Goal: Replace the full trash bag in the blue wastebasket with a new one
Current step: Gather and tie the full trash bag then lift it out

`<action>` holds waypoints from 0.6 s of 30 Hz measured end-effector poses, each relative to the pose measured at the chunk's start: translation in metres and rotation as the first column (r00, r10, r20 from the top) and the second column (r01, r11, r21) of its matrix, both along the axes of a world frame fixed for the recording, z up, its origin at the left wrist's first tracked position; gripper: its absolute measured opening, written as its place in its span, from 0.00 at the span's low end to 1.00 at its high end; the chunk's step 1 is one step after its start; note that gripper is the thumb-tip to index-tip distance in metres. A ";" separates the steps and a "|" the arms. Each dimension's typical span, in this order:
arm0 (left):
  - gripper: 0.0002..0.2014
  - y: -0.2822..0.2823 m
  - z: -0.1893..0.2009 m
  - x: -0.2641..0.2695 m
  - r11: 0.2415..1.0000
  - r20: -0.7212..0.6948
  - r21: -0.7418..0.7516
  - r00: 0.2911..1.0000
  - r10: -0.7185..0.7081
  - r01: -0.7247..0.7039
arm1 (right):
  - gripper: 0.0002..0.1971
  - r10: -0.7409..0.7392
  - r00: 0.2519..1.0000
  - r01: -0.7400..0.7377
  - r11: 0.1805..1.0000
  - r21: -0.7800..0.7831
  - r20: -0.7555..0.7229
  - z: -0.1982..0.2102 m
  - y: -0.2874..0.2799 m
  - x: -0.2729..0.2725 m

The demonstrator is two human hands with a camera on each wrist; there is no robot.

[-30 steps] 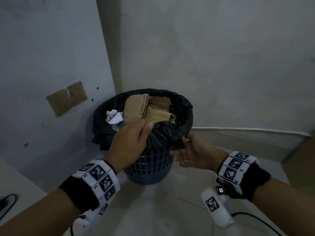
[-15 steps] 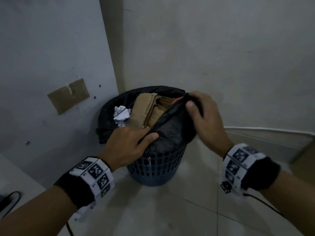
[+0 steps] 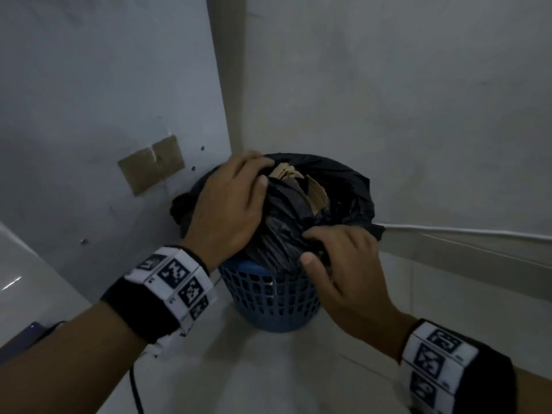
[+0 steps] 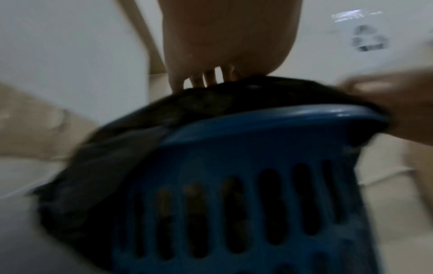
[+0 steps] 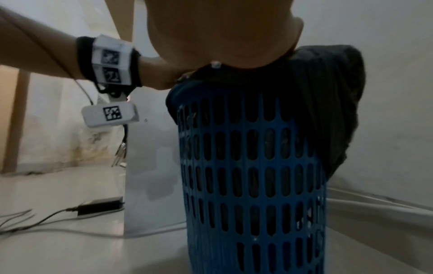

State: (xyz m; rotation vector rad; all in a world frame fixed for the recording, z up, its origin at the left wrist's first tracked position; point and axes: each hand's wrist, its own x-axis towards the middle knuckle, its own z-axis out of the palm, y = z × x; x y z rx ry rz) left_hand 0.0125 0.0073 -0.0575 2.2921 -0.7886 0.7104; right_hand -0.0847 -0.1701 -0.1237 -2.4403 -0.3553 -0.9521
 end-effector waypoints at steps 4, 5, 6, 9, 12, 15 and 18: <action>0.21 -0.024 -0.006 -0.032 0.980 -0.110 0.133 0.985 -0.133 0.147 | 0.09 -0.006 0.997 -0.022 0.944 0.330 0.082 0.012 -0.032 0.015; 0.22 -0.027 -0.011 -0.038 0.974 -0.117 0.184 0.987 -0.111 0.132 | 0.09 -0.045 0.998 0.027 0.902 0.431 0.032 0.012 -0.039 0.019; 0.22 -0.029 -0.016 -0.041 0.968 -0.110 0.225 0.990 -0.084 0.108 | 0.11 -0.080 0.995 0.098 0.837 0.538 -0.057 0.010 -0.045 0.024; 0.22 -0.026 -0.026 -0.044 0.965 -0.072 0.250 0.996 -0.057 0.073 | 0.20 -0.029 0.806 0.501 0.565 0.656 -0.591 0.007 -0.060 0.030; 0.22 -0.023 -0.030 -0.044 0.963 0.023 0.261 0.997 -0.075 0.067 | 0.37 0.345 0.443 0.678 0.475 0.561 -0.828 0.010 -0.064 0.026; 0.23 -0.022 -0.035 -0.045 0.939 0.111 0.340 0.990 -0.088 0.045 | 0.26 0.428 0.547 0.605 0.393 0.693 -0.720 0.011 -0.066 0.031; 0.23 -0.020 -0.038 -0.045 0.922 0.161 0.383 0.980 -0.120 0.049 | 0.14 0.244 0.749 0.545 0.302 0.782 -0.616 0.028 -0.074 0.043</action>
